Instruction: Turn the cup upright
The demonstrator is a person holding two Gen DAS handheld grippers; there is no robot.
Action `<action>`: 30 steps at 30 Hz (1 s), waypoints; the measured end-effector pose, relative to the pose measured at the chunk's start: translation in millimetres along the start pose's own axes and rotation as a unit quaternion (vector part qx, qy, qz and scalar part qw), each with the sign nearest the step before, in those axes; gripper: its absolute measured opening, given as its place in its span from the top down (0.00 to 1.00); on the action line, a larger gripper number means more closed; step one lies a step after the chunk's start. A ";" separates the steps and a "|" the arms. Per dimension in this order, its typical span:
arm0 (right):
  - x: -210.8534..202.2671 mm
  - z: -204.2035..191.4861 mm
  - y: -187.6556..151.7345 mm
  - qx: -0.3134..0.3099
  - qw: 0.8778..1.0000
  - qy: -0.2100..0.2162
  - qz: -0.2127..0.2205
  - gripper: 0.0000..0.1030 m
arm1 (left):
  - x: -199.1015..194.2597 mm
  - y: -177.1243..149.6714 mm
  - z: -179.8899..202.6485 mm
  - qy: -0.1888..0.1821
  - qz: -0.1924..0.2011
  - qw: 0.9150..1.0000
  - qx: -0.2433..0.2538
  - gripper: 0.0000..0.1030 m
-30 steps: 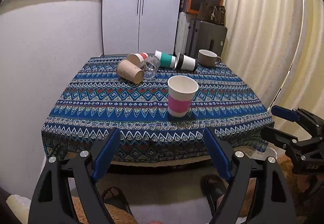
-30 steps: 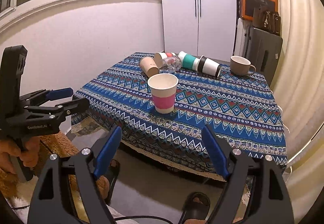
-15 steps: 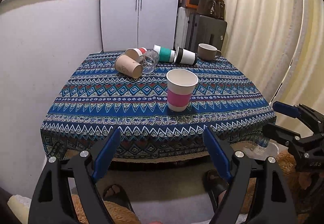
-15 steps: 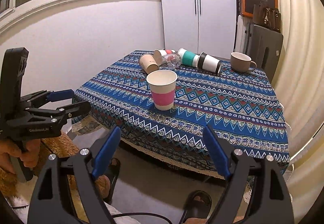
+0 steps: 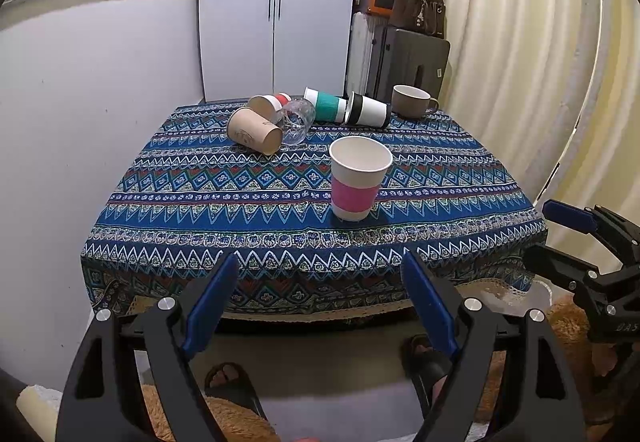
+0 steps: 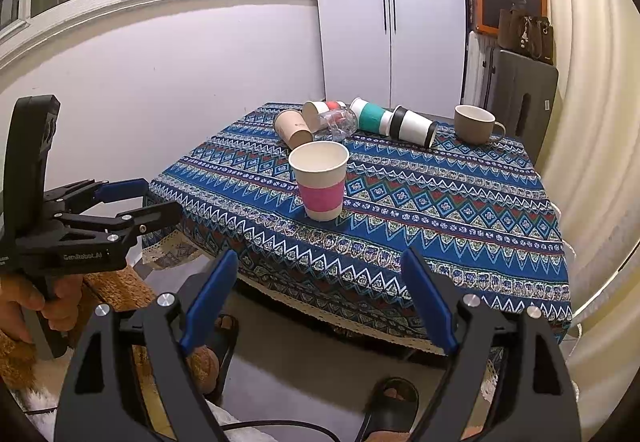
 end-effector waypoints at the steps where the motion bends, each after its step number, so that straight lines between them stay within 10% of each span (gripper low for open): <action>1: -0.9 0.2 0.2 0.000 1.000 -0.001 0.001 0.20 | -0.7 0.3 -0.1 0.001 0.000 1.000 0.000 0.21; 30: -22.5 7.1 8.7 0.004 0.999 -0.024 0.044 0.20 | -25.5 8.7 1.9 -0.004 0.044 0.999 -0.003 0.21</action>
Point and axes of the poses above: each gripper's, at about its wrist camera, not at the fingertips, and x roughly the way its jaws point, z to its right, y to its top, the point moved 8 cm from there along x, roughly the way its jaws point, and after that the axes turned 9 degrees about -z, right-handed, at the moved point
